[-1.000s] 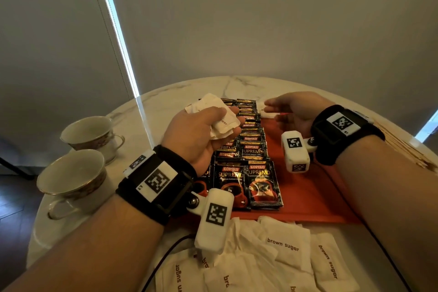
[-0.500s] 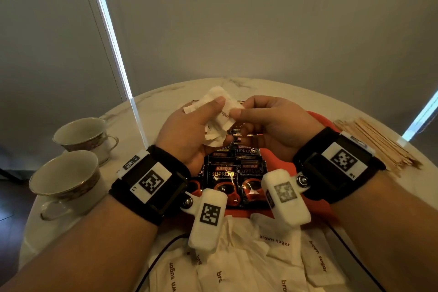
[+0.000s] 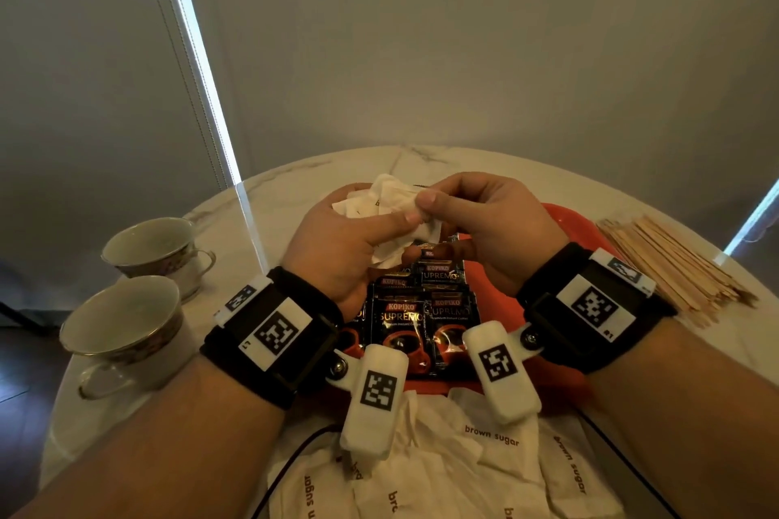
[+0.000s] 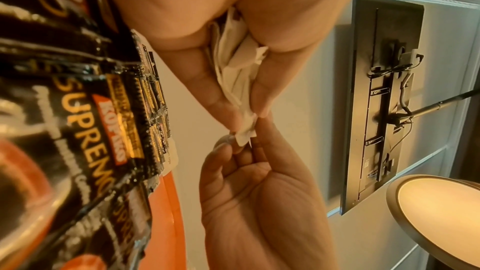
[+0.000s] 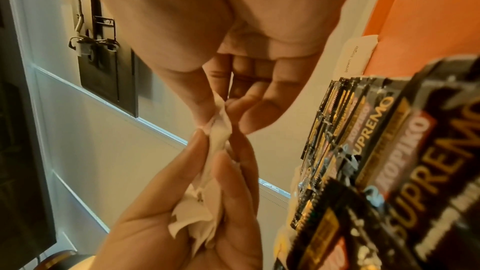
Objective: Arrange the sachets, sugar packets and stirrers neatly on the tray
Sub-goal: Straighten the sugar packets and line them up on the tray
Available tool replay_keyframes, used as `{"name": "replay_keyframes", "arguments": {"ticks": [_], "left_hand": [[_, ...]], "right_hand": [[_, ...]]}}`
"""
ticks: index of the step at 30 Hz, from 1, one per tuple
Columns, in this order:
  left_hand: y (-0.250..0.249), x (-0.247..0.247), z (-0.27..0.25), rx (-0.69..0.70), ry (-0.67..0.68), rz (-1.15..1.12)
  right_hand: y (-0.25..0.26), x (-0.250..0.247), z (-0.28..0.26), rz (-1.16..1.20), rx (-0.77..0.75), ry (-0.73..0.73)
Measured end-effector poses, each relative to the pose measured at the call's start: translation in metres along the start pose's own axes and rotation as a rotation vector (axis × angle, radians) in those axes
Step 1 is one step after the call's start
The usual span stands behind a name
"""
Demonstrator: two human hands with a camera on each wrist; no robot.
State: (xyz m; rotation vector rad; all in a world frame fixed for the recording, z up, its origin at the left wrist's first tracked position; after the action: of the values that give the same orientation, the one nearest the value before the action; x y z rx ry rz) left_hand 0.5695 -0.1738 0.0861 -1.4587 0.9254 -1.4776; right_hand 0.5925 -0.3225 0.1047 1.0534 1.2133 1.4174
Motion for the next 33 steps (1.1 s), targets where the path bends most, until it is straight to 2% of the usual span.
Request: {"name": "replay_keyframes", "arguments": {"ticks": [3,6,10,12,19,27,31,33], "left_hand": [[-0.002,-0.002,0.003,0.032,-0.017,-0.017],[-0.001,-0.002,0.003,0.042,-0.001,0.0],[0.003,0.002,-0.001,0.045,0.038,0.161],[0.005,0.003,0.0,0.021,0.04,0.187],[0.004,0.001,0.0,-0.061,-0.017,0.029],[0.006,-0.007,0.001,-0.085,-0.123,-0.079],[0.002,-0.013,0.004,-0.052,-0.178,-0.149],[0.001,-0.014,0.005,-0.048,-0.185,-0.183]], "right_hand": [[-0.002,-0.002,0.003,0.041,0.032,-0.033],[-0.002,-0.001,0.003,0.058,0.042,0.012],[0.0,0.006,-0.001,-0.092,-0.015,0.096],[0.0,0.005,-0.001,-0.102,-0.02,0.08],[0.001,-0.001,0.0,-0.068,-0.028,0.026],[0.0,-0.015,0.005,-0.056,-0.038,-0.146],[-0.01,0.0,0.001,-0.028,0.096,0.05],[-0.013,0.004,0.001,0.049,0.127,0.069]]}}
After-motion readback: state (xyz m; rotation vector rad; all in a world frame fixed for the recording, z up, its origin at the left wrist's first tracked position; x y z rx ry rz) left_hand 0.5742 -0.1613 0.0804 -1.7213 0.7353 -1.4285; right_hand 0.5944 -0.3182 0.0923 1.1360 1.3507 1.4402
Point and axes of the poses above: each hand's wrist, its own z-axis towards the middle knuckle, its own x-axis out of the palm, y = z × x, the point moved 8 cm from there along z, towards the middle knuckle, and after that the axes turned 3 degrees about -y, right-handed, at the moved point
